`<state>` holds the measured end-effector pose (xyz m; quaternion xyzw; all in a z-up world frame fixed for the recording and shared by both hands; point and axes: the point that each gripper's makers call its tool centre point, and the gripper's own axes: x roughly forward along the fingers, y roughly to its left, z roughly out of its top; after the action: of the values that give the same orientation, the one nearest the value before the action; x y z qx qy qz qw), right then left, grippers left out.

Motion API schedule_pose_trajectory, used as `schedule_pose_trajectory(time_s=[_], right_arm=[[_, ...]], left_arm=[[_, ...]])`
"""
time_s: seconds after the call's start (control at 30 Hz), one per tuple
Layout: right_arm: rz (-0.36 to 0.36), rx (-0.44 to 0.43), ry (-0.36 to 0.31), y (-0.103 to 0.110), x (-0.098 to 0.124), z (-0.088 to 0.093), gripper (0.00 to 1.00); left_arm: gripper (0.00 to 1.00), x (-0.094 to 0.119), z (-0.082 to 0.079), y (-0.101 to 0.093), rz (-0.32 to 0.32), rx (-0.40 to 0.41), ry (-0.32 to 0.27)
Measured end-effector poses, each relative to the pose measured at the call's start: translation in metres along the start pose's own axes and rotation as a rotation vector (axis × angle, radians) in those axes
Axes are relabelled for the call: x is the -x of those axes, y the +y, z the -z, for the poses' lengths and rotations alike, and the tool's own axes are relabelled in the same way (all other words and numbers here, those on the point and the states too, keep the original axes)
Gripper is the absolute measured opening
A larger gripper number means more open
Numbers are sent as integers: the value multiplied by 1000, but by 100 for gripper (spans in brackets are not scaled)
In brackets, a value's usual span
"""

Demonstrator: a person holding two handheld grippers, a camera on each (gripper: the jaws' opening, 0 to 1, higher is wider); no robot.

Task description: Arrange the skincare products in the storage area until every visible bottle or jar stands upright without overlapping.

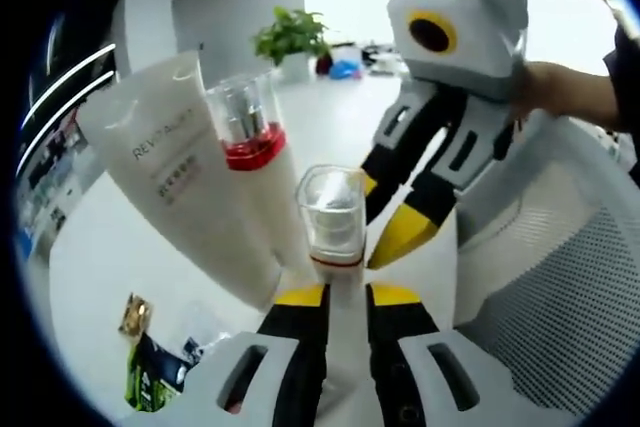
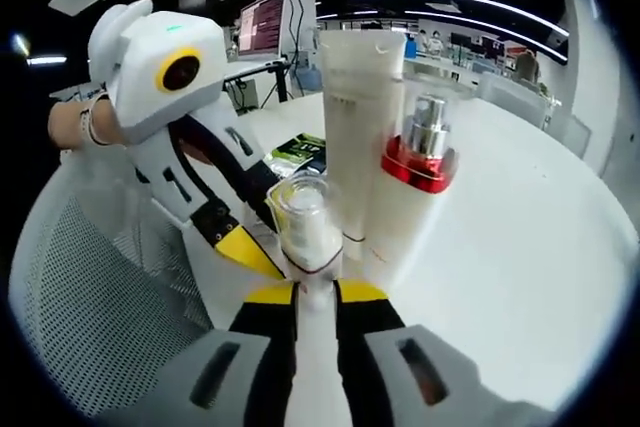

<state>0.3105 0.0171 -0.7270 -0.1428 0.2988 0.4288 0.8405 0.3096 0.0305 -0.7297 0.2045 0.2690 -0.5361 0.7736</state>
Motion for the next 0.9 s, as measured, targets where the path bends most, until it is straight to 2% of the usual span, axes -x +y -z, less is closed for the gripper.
schedule_pose_trajectory(time_s=[0.3,0.9], right_arm=[[-6,-2,23,-3,-10,-2,12],[11,-67,34,-10,-22,-5,9]], left_arm=[[11,1,2,10,-27,13,7],[10,2,8,23,-61,49,14]])
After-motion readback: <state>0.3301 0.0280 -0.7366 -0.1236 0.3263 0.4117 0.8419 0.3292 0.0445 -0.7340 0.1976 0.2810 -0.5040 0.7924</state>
